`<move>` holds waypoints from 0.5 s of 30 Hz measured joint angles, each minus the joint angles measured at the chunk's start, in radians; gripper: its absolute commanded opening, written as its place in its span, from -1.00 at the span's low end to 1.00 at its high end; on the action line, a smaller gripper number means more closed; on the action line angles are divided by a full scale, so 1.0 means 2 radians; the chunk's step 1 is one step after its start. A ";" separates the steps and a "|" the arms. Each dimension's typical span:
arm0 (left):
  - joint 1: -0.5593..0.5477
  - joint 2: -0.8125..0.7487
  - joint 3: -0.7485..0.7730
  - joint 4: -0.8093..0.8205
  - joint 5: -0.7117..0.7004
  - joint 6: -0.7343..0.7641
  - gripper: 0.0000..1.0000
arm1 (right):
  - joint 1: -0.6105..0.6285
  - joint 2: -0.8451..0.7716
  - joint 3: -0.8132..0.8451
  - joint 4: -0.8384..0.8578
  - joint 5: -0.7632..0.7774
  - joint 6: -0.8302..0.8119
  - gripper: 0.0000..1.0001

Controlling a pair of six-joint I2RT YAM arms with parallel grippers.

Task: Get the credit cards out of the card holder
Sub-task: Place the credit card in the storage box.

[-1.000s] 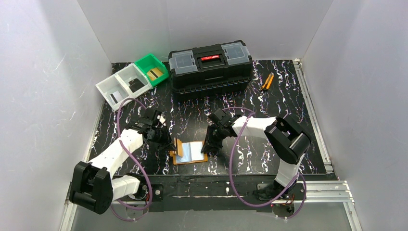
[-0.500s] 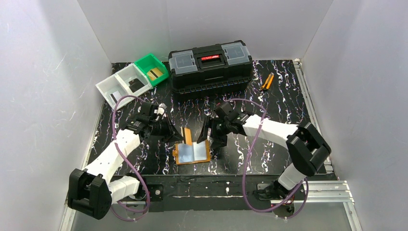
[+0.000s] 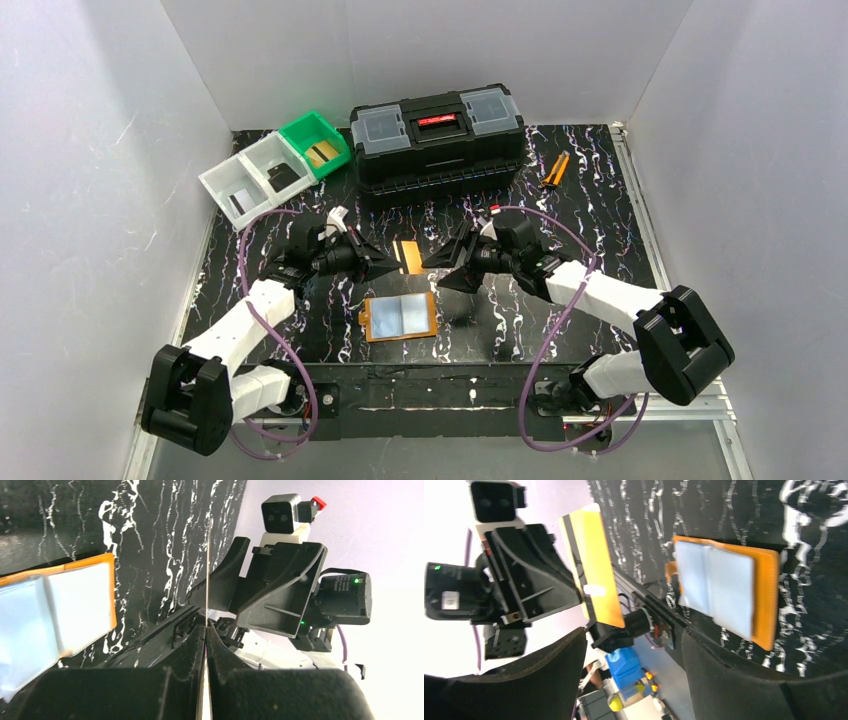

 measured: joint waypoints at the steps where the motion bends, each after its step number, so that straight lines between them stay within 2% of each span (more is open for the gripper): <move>1: 0.000 0.003 -0.002 0.015 0.004 -0.010 -1.00 | 0.000 -0.001 -0.001 0.014 -0.003 0.007 0.49; 5: 0.000 0.010 -0.010 0.060 0.014 -0.039 -1.00 | 0.000 -0.001 -0.005 0.060 -0.012 0.034 0.31; 9: 0.000 0.010 -0.020 0.087 0.021 -0.058 -1.00 | 0.000 0.003 -0.007 0.095 -0.018 0.057 -0.12; 15: 0.000 0.011 -0.041 0.127 0.029 -0.089 -1.00 | 0.000 0.030 -0.007 0.131 -0.027 0.082 -0.47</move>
